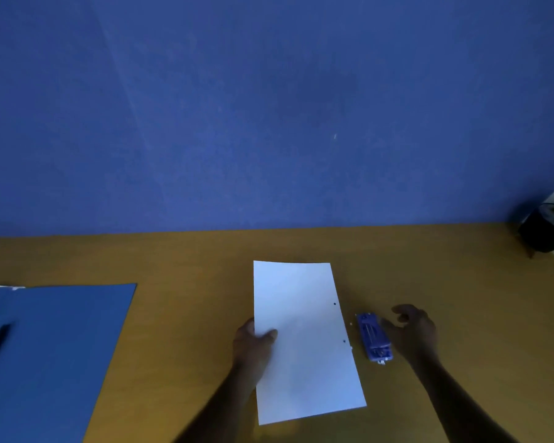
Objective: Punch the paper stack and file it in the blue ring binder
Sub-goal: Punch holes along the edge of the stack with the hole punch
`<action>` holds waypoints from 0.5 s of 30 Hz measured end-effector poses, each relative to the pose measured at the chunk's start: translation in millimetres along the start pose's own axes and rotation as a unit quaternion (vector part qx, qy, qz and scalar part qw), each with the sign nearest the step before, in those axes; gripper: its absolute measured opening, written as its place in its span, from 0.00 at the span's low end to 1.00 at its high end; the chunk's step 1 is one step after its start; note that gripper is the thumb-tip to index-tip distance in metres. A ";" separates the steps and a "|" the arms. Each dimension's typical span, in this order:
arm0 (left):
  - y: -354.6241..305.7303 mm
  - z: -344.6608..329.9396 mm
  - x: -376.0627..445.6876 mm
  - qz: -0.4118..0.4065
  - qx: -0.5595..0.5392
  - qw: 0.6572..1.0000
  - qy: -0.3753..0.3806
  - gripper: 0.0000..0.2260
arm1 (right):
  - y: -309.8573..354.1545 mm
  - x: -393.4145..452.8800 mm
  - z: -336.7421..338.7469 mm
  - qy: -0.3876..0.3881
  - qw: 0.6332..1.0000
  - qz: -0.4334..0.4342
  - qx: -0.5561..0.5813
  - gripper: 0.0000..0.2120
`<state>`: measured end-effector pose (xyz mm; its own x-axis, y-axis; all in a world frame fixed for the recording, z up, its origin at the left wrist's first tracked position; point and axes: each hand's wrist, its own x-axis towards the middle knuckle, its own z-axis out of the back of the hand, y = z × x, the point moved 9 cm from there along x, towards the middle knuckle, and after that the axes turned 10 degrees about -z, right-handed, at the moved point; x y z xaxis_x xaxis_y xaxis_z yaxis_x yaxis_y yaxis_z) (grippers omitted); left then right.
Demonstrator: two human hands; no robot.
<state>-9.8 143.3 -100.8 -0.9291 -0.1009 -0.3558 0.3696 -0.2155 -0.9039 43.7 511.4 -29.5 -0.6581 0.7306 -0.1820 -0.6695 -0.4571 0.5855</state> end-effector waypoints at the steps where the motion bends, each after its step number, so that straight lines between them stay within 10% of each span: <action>1: -5.5 3.3 0.1 -0.003 -0.011 1.000 -0.004 0.18 | 15.1 -6.5 2.2 -0.016 0.999 0.035 0.017 0.16; 10: -34.0 11.6 1.8 -0.023 -0.095 0.995 0.001 0.15 | 64.4 -43.7 -57.7 0.268 0.942 -0.056 0.195 0.09; 15: -41.5 17.4 1.1 -0.030 -0.083 0.996 0.003 0.16 | 79.4 -44.4 -44.9 0.226 0.952 -0.025 0.207 0.07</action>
<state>-25.9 135.3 -59.6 -0.9494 -0.0866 -0.3018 0.3072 -0.0571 -0.9499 4.3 419.9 -10.4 -0.7718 0.4119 -0.4845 -0.5730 -0.1201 0.8107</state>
